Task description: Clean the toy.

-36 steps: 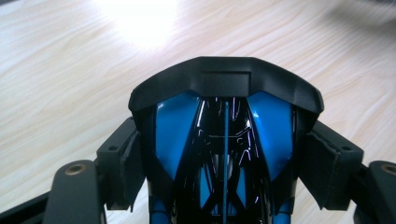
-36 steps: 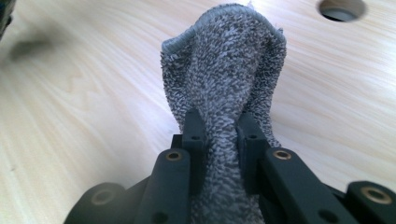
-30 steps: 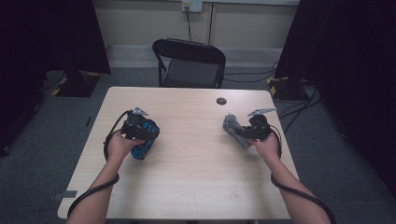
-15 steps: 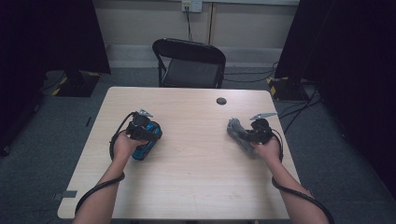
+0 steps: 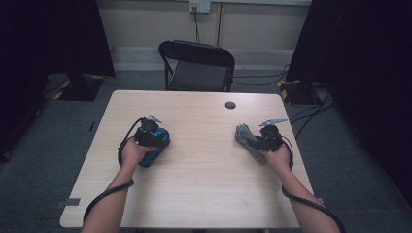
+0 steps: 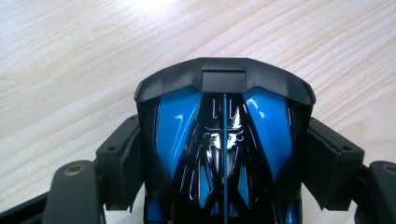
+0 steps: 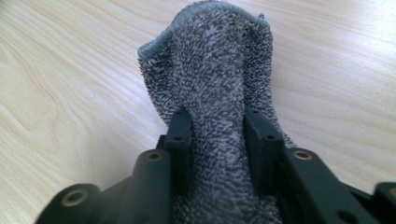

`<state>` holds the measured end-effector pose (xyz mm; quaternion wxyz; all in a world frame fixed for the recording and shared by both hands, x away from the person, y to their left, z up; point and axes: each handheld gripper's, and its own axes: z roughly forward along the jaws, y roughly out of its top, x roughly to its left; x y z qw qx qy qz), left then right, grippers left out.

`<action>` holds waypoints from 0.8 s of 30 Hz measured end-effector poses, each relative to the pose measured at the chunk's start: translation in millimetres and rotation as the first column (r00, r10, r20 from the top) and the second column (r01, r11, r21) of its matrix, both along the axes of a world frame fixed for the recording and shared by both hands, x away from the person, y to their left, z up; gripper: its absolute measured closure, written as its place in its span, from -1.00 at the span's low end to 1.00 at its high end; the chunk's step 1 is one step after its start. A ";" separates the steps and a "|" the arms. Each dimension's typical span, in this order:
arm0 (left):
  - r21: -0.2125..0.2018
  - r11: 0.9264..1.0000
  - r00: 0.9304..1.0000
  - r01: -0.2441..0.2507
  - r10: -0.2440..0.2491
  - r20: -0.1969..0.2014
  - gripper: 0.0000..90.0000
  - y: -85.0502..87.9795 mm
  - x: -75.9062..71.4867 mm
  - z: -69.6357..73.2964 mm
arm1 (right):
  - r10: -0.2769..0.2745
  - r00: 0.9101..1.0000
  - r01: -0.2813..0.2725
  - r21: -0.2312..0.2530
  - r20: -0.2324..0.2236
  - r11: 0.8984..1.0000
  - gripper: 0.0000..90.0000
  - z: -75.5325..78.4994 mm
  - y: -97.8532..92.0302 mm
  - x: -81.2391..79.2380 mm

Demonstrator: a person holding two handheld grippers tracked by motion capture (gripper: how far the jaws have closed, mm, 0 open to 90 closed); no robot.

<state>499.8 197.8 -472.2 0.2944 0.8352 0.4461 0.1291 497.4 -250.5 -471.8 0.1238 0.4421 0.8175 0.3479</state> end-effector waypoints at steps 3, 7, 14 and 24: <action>0.009 1.000 1.000 0.007 -0.007 -0.008 -0.45 -2.9 0.5 -4.9 | -0.014 1.000 0.014 0.006 -0.005 1.000 0.27 -1.3 -1.0 0.3; 0.022 1.000 1.000 0.011 -0.011 -0.007 -0.45 -7.1 0.2 -9.0 | -0.009 1.000 0.009 0.001 0.007 1.000 0.12 -1.0 -0.4 -0.7; 0.013 1.000 1.000 0.008 -0.008 -0.013 -0.48 -6.4 -1.1 -11.9 | -0.002 1.000 0.002 -0.005 0.028 1.000 -0.15 0.4 0.1 -1.6; -0.017 1.000 1.000 0.001 -0.001 0.023 -0.61 -1.1 -3.9 8.1 | 0.016 0.999 -0.016 -0.007 0.051 1.000 -0.41 7.8 3.1 -4.4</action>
